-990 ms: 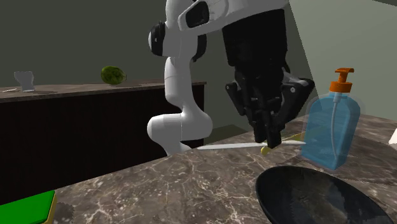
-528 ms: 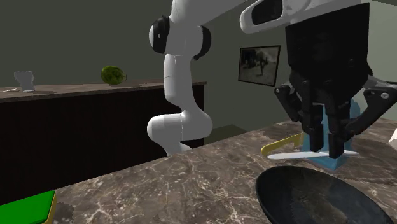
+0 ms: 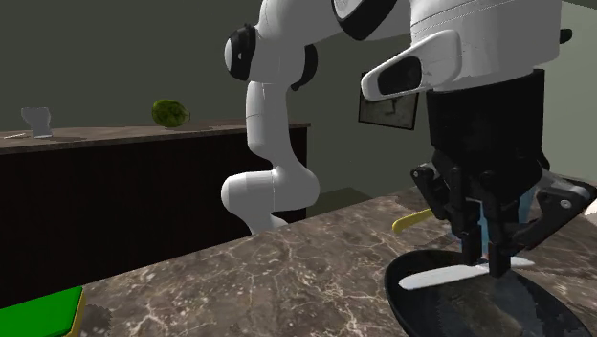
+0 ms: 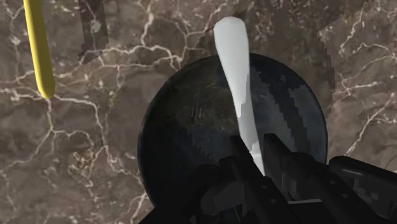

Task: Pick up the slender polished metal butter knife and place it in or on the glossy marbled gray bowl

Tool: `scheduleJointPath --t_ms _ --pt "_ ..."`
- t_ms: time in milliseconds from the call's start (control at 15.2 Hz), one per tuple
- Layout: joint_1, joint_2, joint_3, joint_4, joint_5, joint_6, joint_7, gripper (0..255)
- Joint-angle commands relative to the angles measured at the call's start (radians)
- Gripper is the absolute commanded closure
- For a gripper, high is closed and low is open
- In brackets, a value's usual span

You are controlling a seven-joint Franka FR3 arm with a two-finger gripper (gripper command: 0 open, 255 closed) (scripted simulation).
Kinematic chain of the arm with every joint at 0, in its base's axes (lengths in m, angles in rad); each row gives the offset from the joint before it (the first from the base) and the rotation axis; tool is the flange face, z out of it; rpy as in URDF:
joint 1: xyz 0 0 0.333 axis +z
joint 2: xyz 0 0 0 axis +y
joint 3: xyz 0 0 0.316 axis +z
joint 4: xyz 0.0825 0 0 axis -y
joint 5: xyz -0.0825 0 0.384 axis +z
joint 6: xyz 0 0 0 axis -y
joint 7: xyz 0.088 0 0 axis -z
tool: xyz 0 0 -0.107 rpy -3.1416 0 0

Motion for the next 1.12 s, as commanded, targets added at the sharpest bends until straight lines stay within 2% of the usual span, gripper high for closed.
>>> scheduleJointPath --t_ms 0,264,792,858,1056 --pt "0.001 -0.001 0.003 -0.028 0.003 0.028 -0.004 255" --pt "0.003 -0.003 0.007 -0.087 0.008 0.083 -0.017 255" --pt "0.003 -0.003 0.006 -0.087 0.008 0.083 -0.017 255" --pt "0.003 -0.004 0.006 -0.088 0.009 0.083 -0.017 0" --pt "0.004 -0.007 0.006 -0.089 0.009 0.081 -0.016 0"
